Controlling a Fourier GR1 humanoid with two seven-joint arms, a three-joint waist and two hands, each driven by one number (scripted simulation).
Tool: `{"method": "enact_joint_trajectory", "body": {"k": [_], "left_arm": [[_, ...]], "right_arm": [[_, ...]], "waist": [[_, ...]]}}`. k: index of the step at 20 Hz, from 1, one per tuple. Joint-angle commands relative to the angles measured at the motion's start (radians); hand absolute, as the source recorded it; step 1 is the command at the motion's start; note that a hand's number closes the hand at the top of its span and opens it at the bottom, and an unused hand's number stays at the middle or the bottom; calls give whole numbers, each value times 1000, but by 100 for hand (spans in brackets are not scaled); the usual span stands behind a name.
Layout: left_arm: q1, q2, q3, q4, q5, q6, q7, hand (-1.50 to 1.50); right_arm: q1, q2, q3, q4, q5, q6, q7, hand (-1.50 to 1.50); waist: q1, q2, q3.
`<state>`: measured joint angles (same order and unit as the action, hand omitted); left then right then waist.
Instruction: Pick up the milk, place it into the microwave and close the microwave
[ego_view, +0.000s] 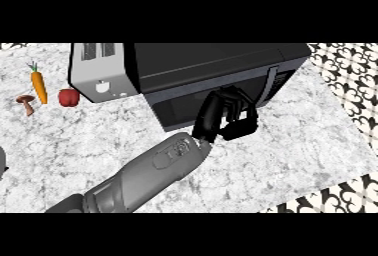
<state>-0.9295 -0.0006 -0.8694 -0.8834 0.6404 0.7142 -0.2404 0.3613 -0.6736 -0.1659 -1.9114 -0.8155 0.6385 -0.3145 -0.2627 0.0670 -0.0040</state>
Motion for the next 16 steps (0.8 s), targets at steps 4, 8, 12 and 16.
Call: {"method": "enact_joint_trajectory", "body": {"k": [4, 8, 12, 16], "left_arm": [[-47, 1, 54, 72, 82, -31, -71, 150], [-47, 1, 82, 75, 150, -35, -72, 150], [-30, 1, 93, 100, 180, -15, -104, 150], [-51, 1, 90, 108, 181, 7, -158, 150]], "right_arm": [[-14, -17, -12, -5, -36, 0, 12, -150], [-23, -14, -5, -2, -59, -1, 15, -150], [-26, -27, -30, 3, -75, 5, 12, -150], [-31, -48, -25, -5, -80, 38, 18, -150]], "waist": [[-21, 13, 1], [-9, 13, 2], [-18, 17, 2], [-12, 14, 3]]}}
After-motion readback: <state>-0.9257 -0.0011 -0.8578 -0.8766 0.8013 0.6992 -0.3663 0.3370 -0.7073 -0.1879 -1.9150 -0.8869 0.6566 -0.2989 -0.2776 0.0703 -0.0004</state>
